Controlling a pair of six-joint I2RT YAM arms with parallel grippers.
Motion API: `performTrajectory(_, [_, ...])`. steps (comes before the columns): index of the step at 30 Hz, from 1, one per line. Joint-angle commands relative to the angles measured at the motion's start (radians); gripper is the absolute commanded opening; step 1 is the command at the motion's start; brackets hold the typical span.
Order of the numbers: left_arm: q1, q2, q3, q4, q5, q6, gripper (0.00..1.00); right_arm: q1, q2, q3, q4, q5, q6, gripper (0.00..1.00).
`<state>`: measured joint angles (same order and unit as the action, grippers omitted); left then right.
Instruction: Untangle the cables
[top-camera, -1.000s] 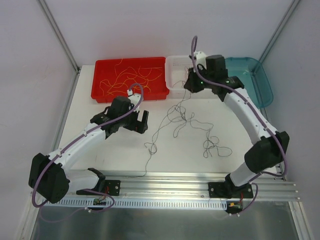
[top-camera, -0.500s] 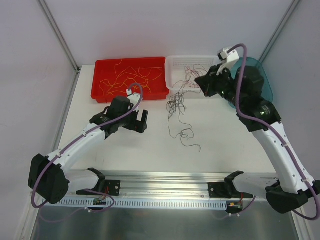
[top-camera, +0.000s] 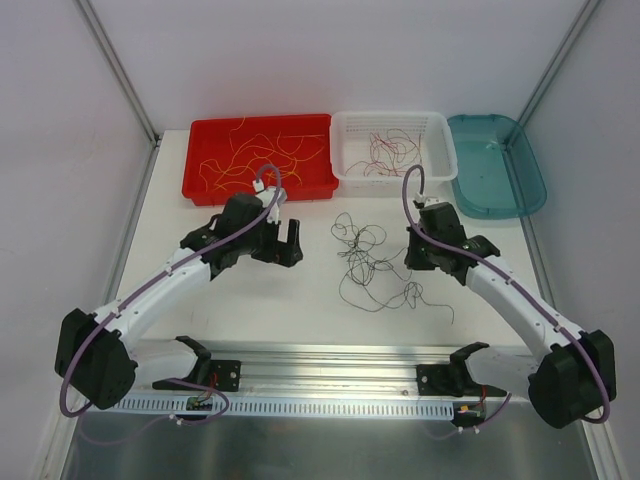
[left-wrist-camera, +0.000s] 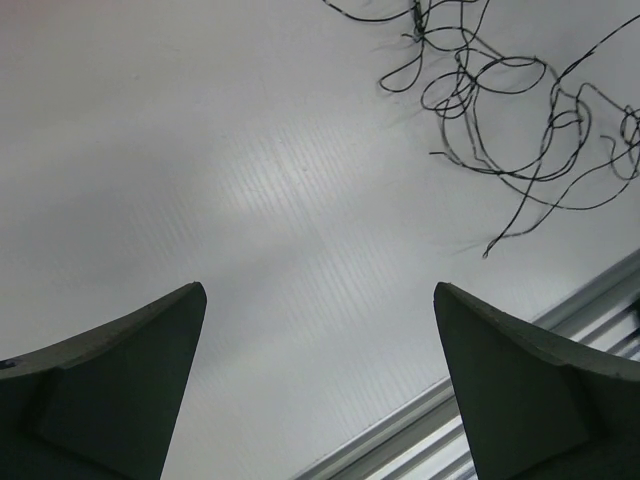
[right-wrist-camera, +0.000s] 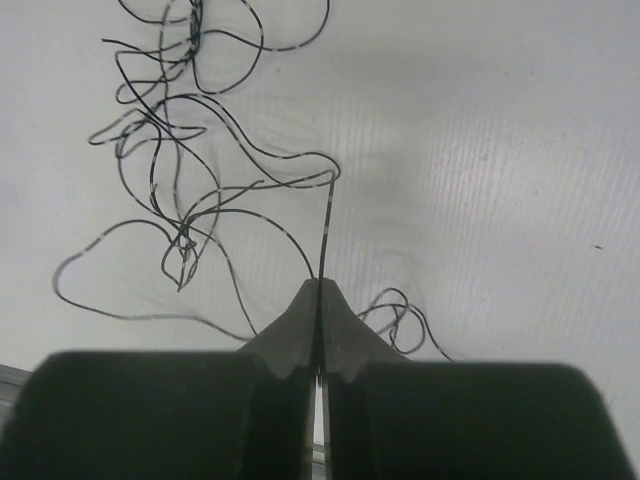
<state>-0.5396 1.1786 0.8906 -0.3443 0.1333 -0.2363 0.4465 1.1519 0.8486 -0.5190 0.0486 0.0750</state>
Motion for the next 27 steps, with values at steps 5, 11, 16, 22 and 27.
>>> performTrajectory(5, [-0.124, 0.127, 0.082, 0.123, -0.009, -0.313, 0.99, -0.005, -0.110, -0.034, 0.115, -0.084, 0.028, 0.01])
performTrajectory(11, [-0.186, 0.347, 0.232, 0.128, -0.119, -0.529, 0.97, 0.000, -0.165, -0.097, 0.177, -0.110, 0.048, 0.01])
performTrajectory(16, [-0.227, 0.530, 0.355, 0.128, -0.187, -0.659, 0.94, 0.018, -0.176, -0.129, 0.211, -0.112, 0.051, 0.01])
performTrajectory(22, [-0.261, 0.694, 0.454, 0.130, -0.201, -0.725, 0.90, 0.041, -0.178, -0.155, 0.243, -0.119, 0.051, 0.01])
performTrajectory(27, [-0.286, 0.791, 0.527, 0.114, -0.207, -0.726, 0.80, 0.057, -0.182, -0.155, 0.243, -0.112, 0.048, 0.01])
